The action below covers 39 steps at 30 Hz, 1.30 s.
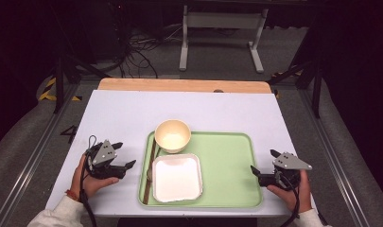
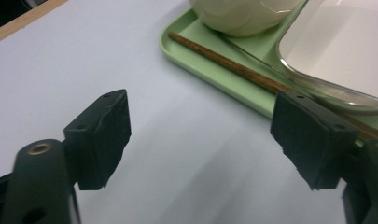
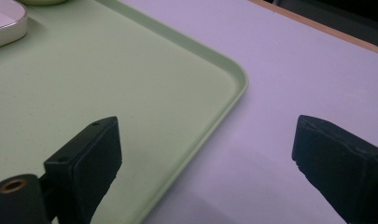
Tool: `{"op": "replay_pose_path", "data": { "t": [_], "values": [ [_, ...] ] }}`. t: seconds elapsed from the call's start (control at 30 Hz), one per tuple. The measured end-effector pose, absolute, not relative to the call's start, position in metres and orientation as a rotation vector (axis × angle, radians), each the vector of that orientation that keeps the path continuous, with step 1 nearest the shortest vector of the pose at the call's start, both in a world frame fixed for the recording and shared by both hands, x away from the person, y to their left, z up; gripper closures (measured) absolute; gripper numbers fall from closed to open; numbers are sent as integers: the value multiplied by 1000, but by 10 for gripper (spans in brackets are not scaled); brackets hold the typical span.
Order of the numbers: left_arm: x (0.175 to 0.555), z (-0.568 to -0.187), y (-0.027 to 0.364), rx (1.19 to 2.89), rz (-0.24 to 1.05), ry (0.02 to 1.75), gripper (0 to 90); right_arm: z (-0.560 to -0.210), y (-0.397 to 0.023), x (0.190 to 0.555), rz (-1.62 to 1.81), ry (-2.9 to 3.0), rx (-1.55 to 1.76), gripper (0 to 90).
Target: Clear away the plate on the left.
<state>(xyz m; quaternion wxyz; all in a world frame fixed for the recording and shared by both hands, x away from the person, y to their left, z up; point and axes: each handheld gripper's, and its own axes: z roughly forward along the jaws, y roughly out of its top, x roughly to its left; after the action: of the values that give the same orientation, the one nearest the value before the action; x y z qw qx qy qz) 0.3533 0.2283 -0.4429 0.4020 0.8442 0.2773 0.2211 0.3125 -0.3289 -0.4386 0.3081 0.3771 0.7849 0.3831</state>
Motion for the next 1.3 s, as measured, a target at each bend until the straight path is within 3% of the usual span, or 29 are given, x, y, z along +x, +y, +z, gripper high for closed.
{"op": "replay_pose_path", "data": {
  "t": [0.77,1.3],
  "values": [
    [334,-459,290,2022,546,898,133,-447,-350,310,968,2034,1054,81],
    [331,-459,285,2021,565,894,96,-452,-358,307,960,1998,1097,81]
  ]
}}
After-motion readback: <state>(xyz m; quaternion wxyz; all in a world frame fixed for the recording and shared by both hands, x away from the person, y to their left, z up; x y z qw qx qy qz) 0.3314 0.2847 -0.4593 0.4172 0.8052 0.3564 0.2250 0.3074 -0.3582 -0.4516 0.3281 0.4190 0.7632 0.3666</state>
